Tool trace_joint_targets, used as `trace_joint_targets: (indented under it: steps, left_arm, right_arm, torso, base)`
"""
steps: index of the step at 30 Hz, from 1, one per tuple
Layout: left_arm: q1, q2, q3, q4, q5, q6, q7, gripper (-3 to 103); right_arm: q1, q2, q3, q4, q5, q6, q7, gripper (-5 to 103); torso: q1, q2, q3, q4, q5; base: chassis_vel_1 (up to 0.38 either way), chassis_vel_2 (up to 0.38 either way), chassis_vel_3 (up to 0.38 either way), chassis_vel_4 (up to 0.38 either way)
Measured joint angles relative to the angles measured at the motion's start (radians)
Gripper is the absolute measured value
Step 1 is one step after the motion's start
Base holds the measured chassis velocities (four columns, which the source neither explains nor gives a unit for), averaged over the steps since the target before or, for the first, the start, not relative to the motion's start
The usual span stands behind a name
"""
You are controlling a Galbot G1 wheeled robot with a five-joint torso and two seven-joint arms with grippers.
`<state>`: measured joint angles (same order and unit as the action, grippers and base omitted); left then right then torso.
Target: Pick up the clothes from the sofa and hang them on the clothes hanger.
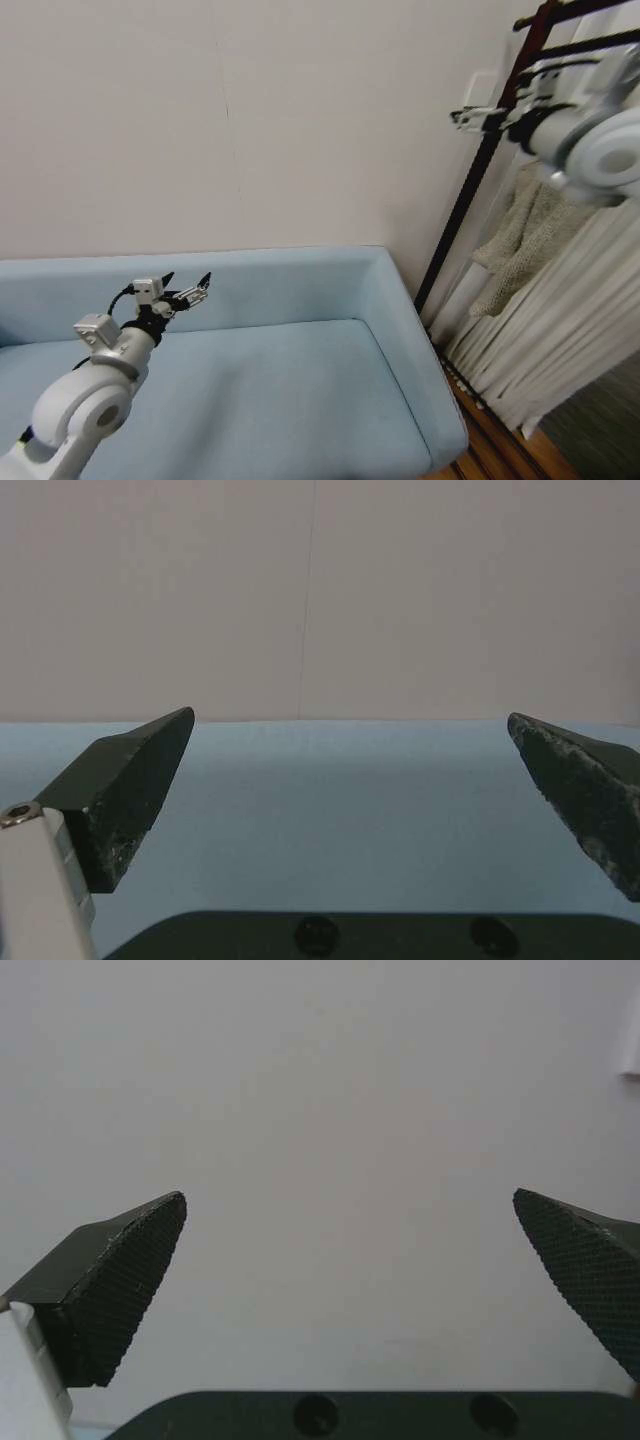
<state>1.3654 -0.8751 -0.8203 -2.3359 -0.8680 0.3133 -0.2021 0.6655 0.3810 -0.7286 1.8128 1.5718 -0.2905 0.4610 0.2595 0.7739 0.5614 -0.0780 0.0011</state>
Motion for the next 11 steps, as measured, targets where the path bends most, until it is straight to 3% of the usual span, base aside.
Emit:
trace_joint_targets:
  steps: [3, 11]
  left_arm:
    - [0.057, -0.034, -0.018, -0.017, 0.056, -0.048, 0.05, 100]
    - [0.148, -0.122, 0.001, -0.037, 0.217, -0.143, 0.088, 100]
  right_arm:
    - [-0.096, 0.032, 0.015, 0.043, -0.025, 0.058, -0.014, 100]
    - [-0.289, 0.047, 0.026, 0.073, -0.131, 0.181, -0.069, 100]
  torso:
    - [0.0, 0.0, 0.0, 0.0004, 0.0003]
    - [0.0, 0.0, 0.0, -0.0001, 0.0004]
  base:
    - [0.0, 0.0, 0.0, 0.0]
    - [0.0, 0.0, 0.0, 0.0]
